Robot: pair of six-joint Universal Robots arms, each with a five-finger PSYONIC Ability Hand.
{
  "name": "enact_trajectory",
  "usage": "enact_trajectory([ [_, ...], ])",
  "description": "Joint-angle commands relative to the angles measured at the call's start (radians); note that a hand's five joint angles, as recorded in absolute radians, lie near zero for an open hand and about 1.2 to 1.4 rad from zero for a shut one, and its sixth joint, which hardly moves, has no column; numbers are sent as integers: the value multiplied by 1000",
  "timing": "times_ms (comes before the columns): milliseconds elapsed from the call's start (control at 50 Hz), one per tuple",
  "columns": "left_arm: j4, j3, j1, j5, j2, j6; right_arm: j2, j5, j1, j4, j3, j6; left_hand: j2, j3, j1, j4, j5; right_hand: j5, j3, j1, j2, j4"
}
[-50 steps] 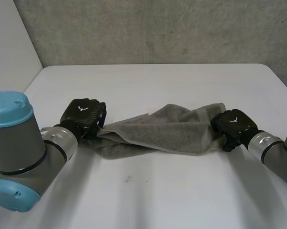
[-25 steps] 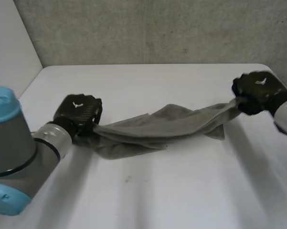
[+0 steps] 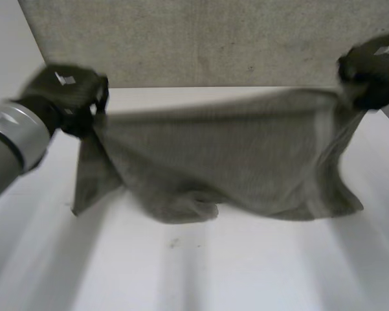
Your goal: Fold the towel.
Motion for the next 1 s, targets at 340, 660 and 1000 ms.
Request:
enact_trajectory([
  [340, 850, 176, 75, -4, -285, 66, 281, 315, 209, -900, -193, 85, 178, 180, 207, 179, 184, 329, 208, 327, 229, 200],
  [660, 609, -8, 83, -20, -170, -31, 208, 160, 197, -629, -4, 130, 178, 180, 207, 179, 184, 329, 208, 327, 229, 200],
  [1000, 379, -404, -85, -34, -188, 18, 277, 52, 44, -409, 338, 16, 178, 180, 207, 179, 184, 329, 208, 327, 229, 200],
])
